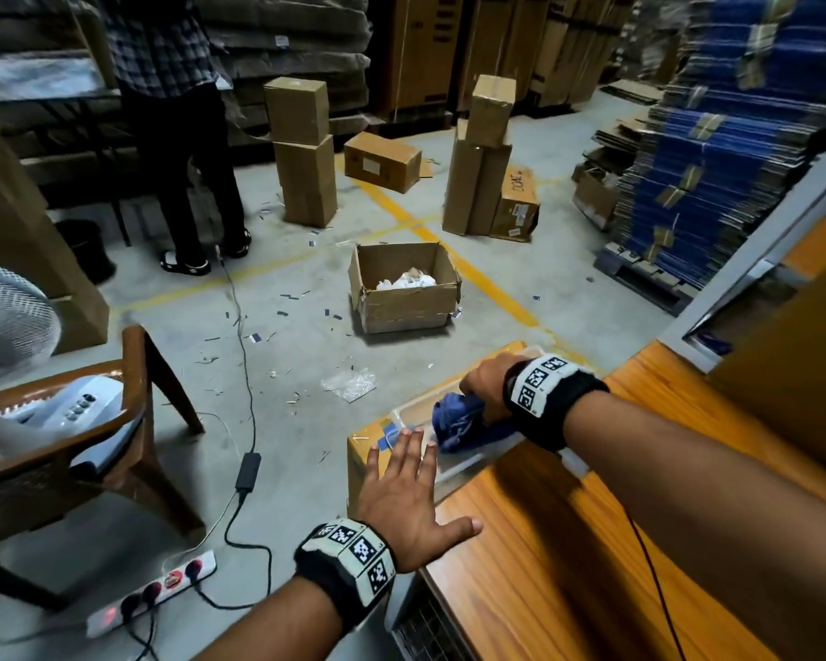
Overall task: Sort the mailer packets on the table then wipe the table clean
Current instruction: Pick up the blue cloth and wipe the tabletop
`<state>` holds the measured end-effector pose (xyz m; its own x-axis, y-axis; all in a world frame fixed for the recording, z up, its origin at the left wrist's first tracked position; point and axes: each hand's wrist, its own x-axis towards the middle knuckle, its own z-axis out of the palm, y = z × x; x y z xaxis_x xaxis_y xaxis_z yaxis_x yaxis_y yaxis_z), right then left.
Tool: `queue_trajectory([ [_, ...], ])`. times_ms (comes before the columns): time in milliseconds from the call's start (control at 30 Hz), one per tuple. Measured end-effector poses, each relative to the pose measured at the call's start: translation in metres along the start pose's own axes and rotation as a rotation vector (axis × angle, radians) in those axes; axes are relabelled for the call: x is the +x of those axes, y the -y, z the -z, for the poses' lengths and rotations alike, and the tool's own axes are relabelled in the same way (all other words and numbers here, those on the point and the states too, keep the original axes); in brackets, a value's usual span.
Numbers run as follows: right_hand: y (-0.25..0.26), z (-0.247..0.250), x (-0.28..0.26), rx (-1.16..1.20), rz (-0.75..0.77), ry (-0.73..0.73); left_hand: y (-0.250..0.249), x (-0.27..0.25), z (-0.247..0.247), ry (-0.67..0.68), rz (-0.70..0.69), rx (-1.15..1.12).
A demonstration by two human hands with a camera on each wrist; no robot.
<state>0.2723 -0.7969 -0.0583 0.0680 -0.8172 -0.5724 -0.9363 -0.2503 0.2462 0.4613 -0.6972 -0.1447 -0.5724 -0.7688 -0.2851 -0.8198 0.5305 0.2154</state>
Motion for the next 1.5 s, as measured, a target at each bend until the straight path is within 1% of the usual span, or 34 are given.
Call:
queue_trajectory([
  [67,-0.006,0.02,-0.019,0.052,-0.012,-0.093,0.001,0.0,0.001,0.001,-0.005,0.001],
  [133,-0.017,0.035,-0.042,0.187,-0.052,-0.191,0.0,-0.001,0.004,0.011,-0.012,0.003],
  [200,-0.031,0.04,-0.069,0.344,-0.13,-0.29,-0.002,-0.003,0.007,0.024,-0.018,-0.006],
  [267,-0.046,0.034,-0.096,0.489,-0.224,-0.383,-0.002,-0.003,0.013,0.051,-0.023,-0.006],
  [333,-0.061,0.016,-0.121,0.599,-0.34,-0.439,-0.004,-0.003,0.021,0.066,-0.046,-0.004],
  [367,-0.068,0.002,-0.132,0.634,-0.404,-0.454,-0.009,-0.002,0.025,0.05,-0.072,0.001],
  [467,-0.08,-0.043,-0.162,0.73,-0.577,-0.452,-0.039,-0.001,0.036,-0.033,-0.197,-0.03],
  [567,-0.086,-0.092,-0.18,0.858,-0.72,-0.426,-0.079,0.007,0.038,-0.037,-0.336,-0.021],
  [633,-0.086,-0.122,-0.187,0.901,-0.809,-0.41,-0.098,0.013,0.035,0.008,-0.407,0.031],
  [667,-0.086,-0.135,-0.189,0.918,-0.845,-0.411,-0.103,0.015,0.032,0.054,-0.424,0.065],
  [767,-0.088,-0.164,-0.191,1.018,-0.943,-0.412,-0.101,0.021,0.024,0.18,-0.455,0.17],
  [833,-0.092,-0.177,-0.194,1.091,-0.95,-0.425,-0.094,0.025,0.022,0.205,-0.487,0.211],
  [967,-0.096,-0.204,-0.208,1.221,-0.77,-0.432,-0.086,0.025,0.026,0.243,-0.513,0.24],
  [1000,-0.098,-0.209,-0.215,1.231,-0.754,-0.425,-0.088,0.023,0.03,0.267,-0.506,0.248],
  [1033,-0.102,-0.214,-0.223,1.217,-0.761,-0.423,-0.09,0.021,0.034,0.293,-0.494,0.256],
  [1100,-0.113,-0.225,-0.237,1.109,-0.793,-0.437,-0.098,0.017,0.048,0.35,-0.473,0.265],
  [1133,-0.119,-0.232,-0.243,1.02,-0.807,-0.413,-0.103,0.014,0.057,0.379,-0.474,0.257],
  [1167,-0.123,-0.238,-0.248,0.92,-0.82,-0.352,-0.109,0.012,0.066,0.404,-0.483,0.239],
  [1233,-0.129,-0.249,-0.252,0.774,-0.855,-0.164,-0.126,0.01,0.081,0.438,-0.506,0.186],
  [1300,-0.131,-0.251,-0.254,0.703,-0.873,-0.01,-0.149,0.012,0.089,0.427,-0.541,0.142],
  [1367,-0.134,-0.251,-0.257,0.711,-0.86,0.082,-0.179,0.017,0.09,0.392,-0.571,0.125],
  [1433,-0.138,-0.251,-0.255,0.75,-0.838,0.121,-0.206,0.026,0.084,0.369,-0.585,0.089],
  [1500,-0.143,-0.251,-0.254,0.791,-0.822,0.145,-0.232,0.038,0.073,0.356,-0.565,0.068],
])
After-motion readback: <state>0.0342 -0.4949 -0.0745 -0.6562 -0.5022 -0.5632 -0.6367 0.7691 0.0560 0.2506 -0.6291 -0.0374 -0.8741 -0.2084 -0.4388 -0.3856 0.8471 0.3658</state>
